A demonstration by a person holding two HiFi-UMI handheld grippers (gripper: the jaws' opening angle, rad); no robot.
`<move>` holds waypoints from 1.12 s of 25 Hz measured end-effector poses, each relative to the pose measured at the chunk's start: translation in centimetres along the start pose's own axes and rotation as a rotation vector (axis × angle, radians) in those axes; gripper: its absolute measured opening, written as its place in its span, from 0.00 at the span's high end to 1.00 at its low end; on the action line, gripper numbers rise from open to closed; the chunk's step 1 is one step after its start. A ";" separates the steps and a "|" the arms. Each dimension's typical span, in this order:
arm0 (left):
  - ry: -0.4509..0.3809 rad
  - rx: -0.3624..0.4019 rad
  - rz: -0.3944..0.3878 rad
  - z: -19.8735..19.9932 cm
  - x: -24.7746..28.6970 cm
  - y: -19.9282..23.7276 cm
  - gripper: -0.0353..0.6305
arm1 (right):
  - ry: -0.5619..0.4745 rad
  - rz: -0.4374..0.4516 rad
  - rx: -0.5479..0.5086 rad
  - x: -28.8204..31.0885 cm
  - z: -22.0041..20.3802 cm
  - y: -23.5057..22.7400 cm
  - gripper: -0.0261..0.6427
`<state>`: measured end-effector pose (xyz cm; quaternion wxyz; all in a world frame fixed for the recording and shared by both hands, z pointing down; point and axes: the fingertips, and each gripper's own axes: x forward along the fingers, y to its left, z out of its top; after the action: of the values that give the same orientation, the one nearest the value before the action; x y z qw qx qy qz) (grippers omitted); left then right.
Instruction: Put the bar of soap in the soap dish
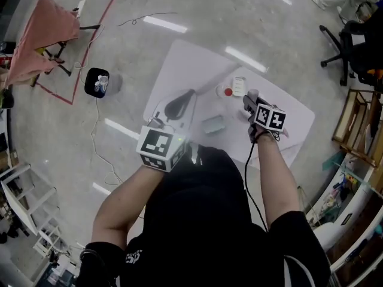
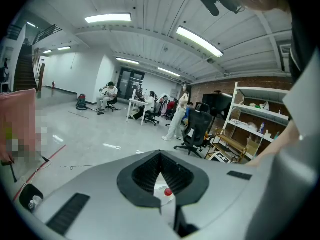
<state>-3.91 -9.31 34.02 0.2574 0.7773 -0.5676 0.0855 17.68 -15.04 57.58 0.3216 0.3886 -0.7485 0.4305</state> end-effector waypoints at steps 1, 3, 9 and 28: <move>0.011 -0.004 0.007 -0.4 0.2 0.3 0.94 | 0.010 0.001 0.002 0.7 -0.1 -0.4 0.65; 0.031 -0.006 0.020 -1.0 0.7 1.0 0.94 | 0.030 0.002 0.003 2.2 -0.2 -1.0 0.65; 0.058 -0.028 0.061 -2.2 2.0 2.1 0.94 | 0.096 0.007 0.003 7.2 -1.3 -3.1 0.65; 0.150 -0.153 0.124 -10.0 5.4 3.9 0.94 | 0.246 -0.086 -0.081 18.0 -3.1 -7.8 0.65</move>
<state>-4.05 -9.74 46.04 0.3518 0.7103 -0.5986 0.1154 15.95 -20.30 76.63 0.4444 0.3516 -0.7028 0.4301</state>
